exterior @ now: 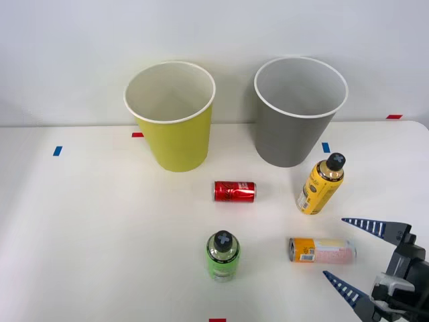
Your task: Put cans in the gray bin, plastic bottles in the light green bin
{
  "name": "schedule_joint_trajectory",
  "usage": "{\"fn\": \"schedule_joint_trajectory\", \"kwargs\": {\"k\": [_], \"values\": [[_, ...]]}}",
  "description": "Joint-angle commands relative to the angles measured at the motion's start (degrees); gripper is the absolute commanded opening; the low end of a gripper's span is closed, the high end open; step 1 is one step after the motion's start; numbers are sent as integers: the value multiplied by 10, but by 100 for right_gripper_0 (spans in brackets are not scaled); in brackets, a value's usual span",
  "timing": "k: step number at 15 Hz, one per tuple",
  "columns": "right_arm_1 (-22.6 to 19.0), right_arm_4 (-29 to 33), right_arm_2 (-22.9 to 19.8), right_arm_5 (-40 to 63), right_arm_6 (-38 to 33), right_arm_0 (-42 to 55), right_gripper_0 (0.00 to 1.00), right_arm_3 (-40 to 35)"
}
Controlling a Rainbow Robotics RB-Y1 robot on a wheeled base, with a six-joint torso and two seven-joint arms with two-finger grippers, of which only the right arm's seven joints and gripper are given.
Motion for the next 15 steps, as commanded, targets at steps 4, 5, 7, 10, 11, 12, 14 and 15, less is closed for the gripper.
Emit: {"fn": "schedule_joint_trajectory", "kwargs": {"k": [4, 5, 7, 10, 11, 12, 14, 15], "values": [[1, 48, 4, 23, -4, 0, 100, -1], [1, 49, 11, 48, -4, 0, 100, -6], [-4, 43, 30, 121, -5, -2, 100, -36], [-19, 14, 49, 176, 0, -10, 100, -63], [-29, 11, 64, 186, 1, -25, 100, -67], [-44, 2, 90, 208, -1, -50, 100, -70], [-78, -26, 142, 260, 3, -104, 100, -83], [-94, -36, 163, 281, 3, -126, 100, -91]]}}
